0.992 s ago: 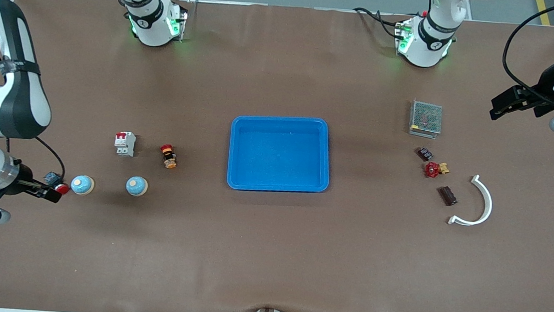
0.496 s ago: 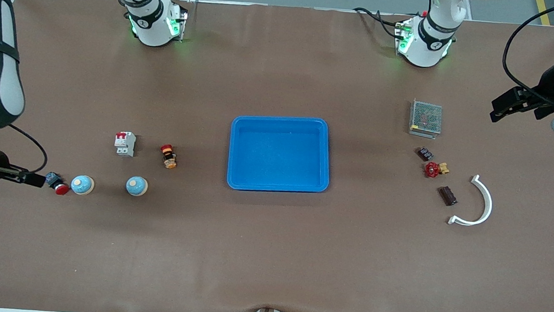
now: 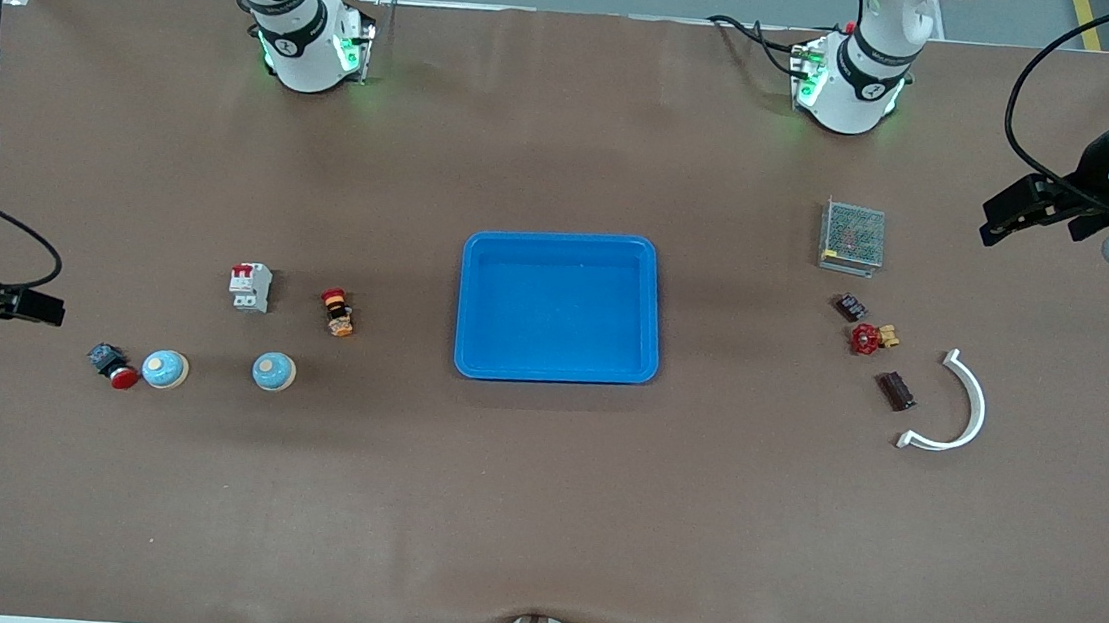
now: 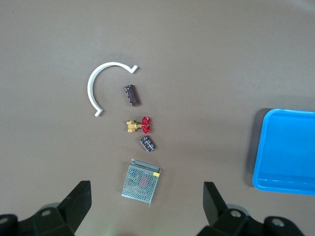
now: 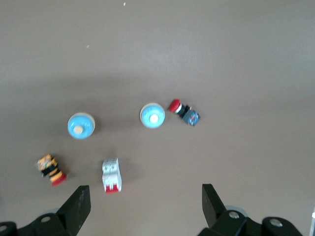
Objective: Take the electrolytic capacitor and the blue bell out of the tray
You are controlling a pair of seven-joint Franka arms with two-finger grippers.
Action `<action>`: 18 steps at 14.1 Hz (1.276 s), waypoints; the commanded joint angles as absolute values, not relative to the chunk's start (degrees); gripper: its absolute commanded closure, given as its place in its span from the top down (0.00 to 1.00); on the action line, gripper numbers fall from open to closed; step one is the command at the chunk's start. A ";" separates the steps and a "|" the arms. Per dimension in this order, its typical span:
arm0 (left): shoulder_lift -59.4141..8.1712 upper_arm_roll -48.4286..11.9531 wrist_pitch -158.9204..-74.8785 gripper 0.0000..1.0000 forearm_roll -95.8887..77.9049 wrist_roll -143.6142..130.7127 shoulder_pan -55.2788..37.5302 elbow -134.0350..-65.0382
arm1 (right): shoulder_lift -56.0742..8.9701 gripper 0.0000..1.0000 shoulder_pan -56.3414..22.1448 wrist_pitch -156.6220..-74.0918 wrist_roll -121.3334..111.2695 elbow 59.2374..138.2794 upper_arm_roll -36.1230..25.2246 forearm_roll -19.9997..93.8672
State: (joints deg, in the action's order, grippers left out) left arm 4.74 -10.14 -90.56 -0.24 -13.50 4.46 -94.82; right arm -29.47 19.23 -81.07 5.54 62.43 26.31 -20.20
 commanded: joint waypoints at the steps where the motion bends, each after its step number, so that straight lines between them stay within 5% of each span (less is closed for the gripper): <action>1: 6.94 -10.28 -92.29 1.00 0.26 -12.39 4.57 -97.21 | -25.15 1.00 14.42 -77.61 4.92 61.17 19.63 -13.40; 6: 6.94 -10.20 -92.11 1.00 0.18 -12.30 4.66 -97.29 | -20.14 1.00 6.16 -75.94 1.68 63.01 4.67 -4.57; 12: 6.94 -10.20 -92.02 1.00 0.18 -12.30 4.66 -97.38 | -8.37 1.00 5.37 -84.28 -4.65 78.38 0.80 -3.17; 18: 6.94 -10.20 -92.02 1.00 0.09 -12.39 4.66 -97.56 | -3.00 1.00 2.37 -84.20 -7.12 82.35 -5.54 1.76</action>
State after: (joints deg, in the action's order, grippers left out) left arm 5.20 -10.17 -91.23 -0.24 -13.50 4.46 -96.05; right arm -6.09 3.78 -83.19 -6.10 79.50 -4.15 0.66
